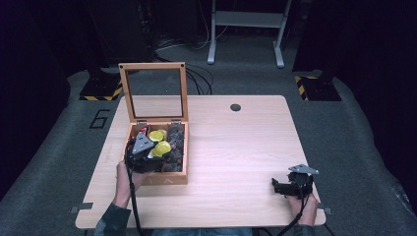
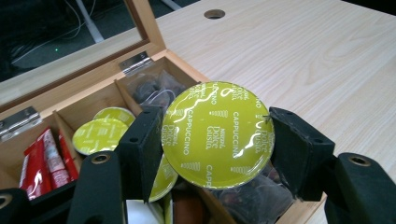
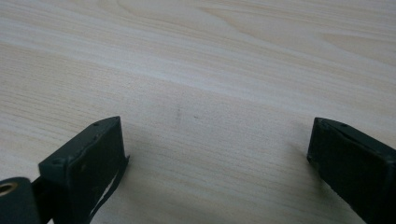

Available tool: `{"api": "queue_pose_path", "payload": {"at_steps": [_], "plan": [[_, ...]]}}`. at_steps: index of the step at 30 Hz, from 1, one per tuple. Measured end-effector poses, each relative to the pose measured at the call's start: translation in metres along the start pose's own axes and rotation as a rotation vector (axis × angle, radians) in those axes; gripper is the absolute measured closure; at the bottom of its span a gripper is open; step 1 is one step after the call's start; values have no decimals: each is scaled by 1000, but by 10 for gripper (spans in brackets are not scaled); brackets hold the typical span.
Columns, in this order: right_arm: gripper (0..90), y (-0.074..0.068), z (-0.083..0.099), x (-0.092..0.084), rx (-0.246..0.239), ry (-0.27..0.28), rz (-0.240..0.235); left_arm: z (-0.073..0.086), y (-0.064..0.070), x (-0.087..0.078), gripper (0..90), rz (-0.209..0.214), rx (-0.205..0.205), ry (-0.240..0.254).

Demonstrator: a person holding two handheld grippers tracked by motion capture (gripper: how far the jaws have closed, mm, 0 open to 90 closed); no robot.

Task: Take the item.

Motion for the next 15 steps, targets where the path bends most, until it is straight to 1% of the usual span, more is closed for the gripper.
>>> {"api": "queue_pose_path", "payload": {"at_steps": [5,9,12,15], "plan": [[33,0,0,0,0,0,0,-3,5,4,380,9,12,7],[34,0,0,0,1,3,0,-6,10,8,380,26,16,7],[34,0,0,0,1,3,0,-9,15,13,380,42,29,8],[34,0,0,0,1,0,1,-11,19,16,380,45,27,13]]}}
Point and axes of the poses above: each handheld gripper's, and its own axes: x roughly forward along the jaws, z roughly out of its underside, y roughly to its right, the point moved 2 cm from there along x, roughly forward along the jaws, and after that the axes turned 1 degree about -y, right-handed, at the moved point
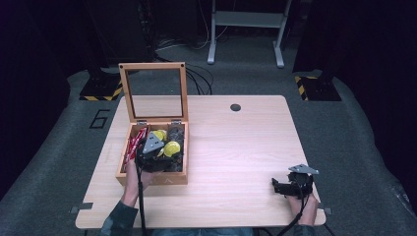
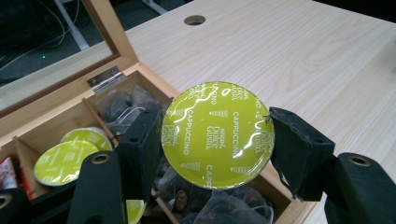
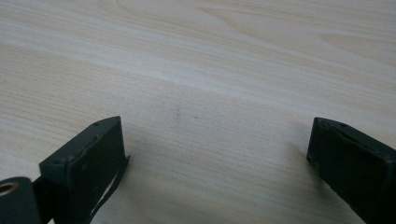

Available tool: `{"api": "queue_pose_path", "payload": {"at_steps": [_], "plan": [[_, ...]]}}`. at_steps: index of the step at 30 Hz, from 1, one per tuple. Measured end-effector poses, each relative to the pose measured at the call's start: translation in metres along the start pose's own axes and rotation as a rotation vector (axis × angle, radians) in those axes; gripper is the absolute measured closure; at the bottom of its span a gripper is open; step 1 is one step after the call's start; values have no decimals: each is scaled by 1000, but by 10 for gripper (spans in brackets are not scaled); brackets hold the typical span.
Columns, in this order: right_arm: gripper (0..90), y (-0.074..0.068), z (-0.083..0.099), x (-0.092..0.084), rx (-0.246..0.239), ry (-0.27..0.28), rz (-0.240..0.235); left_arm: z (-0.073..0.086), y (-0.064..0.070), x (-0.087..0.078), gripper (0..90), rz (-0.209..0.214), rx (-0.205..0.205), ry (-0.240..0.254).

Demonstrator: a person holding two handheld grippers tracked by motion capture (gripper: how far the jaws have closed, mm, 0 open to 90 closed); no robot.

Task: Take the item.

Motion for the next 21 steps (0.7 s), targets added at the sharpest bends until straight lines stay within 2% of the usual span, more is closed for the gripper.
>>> {"api": "queue_pose_path", "payload": {"at_steps": [11,13,18,21], "plan": [[34,0,0,0,0,1,0,-8,14,16,380,42,27,-5],[35,0,0,0,0,0,0,-9,17,20,380,38,33,0],[37,0,0,0,3,3,0,-10,23,27,380,56,41,-15],[38,0,0,0,4,3,1,-12,28,36,380,66,50,-17]]}}
Point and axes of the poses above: each handheld gripper's, and its own axes: x roughly forward along the jaws, z roughly out of its underside, y roughly to its right, the point moved 2 cm from there along x, roughly forward along the jaws, and after that the axes turned 1 degree about -y, right-handed, at the moved point
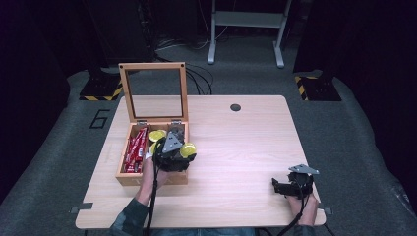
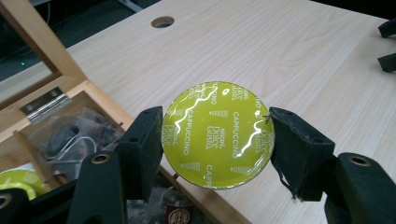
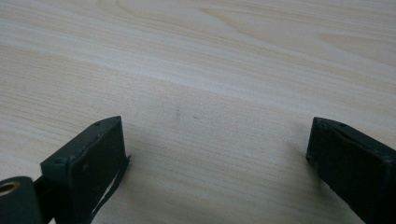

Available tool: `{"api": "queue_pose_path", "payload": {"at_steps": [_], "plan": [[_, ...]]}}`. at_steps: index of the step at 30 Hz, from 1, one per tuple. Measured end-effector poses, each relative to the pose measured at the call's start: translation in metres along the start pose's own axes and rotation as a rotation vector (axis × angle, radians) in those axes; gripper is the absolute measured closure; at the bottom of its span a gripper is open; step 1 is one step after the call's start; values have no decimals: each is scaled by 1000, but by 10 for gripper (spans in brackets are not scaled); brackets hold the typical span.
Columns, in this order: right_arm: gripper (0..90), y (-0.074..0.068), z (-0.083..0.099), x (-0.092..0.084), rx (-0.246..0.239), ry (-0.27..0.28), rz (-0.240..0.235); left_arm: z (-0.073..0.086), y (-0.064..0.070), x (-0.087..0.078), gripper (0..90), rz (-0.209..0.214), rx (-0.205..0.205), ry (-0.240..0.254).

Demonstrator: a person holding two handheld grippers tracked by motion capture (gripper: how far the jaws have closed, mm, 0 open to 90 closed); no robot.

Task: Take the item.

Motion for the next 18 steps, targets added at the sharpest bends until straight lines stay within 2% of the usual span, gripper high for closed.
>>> {"api": "queue_pose_path", "payload": {"at_steps": [13,18], "plan": [[39,0,0,0,0,0,0,-6,16,22,380,46,5,-4],[40,0,0,0,0,1,-1,-9,26,34,380,61,8,-12]]}}
Point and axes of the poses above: each handheld gripper's, and its own axes: x roughly forward along the jaws, z roughly out of its underside, y roughly to its right, the point moved 2 cm from there along x, roughly forward along the jaws, and after that the axes turned 1 degree about -y, right-handed, at the moved point
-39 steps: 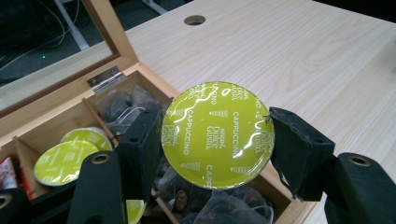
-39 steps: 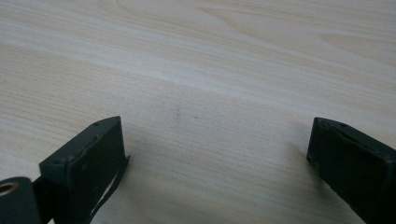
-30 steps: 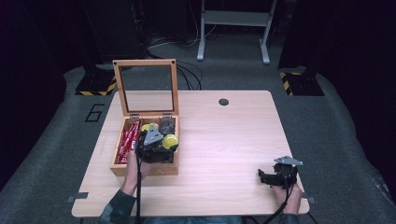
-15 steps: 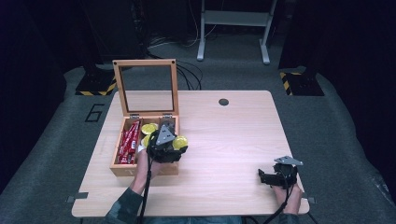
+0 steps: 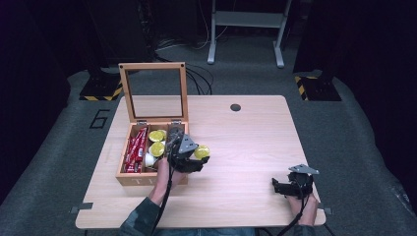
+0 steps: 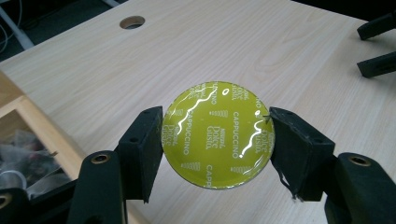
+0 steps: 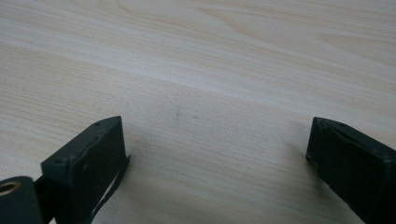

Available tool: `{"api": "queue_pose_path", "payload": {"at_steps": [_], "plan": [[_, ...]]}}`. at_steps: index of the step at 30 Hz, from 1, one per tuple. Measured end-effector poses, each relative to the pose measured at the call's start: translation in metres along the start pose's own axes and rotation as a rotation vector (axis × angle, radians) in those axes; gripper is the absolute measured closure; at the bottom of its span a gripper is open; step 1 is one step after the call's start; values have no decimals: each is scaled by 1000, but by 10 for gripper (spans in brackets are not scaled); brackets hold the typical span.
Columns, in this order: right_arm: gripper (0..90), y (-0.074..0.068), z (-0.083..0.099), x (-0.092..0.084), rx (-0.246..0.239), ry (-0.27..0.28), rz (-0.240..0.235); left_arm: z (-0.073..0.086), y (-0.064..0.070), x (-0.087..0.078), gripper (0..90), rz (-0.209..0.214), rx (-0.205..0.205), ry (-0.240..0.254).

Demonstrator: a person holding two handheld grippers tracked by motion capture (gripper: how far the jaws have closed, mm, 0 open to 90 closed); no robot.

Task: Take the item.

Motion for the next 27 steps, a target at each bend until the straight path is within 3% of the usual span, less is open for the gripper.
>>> {"api": "queue_pose_path", "payload": {"at_steps": [14,27], "plan": [[41,0,0,0,-1,0,-1,1,21,29,380,28,-20,-22],[41,0,0,0,-1,1,-1,3,40,51,381,34,8,-60]]}}
Point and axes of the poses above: each handheld gripper's, and its own axes: x roughly forward along the jaws, z roughly out of its underside, y roughly to its right, the point moved 2 cm from there along x, roughly forward along the jaws, and after that the axes turned 1 degree about -y, right-handed, at the moved point
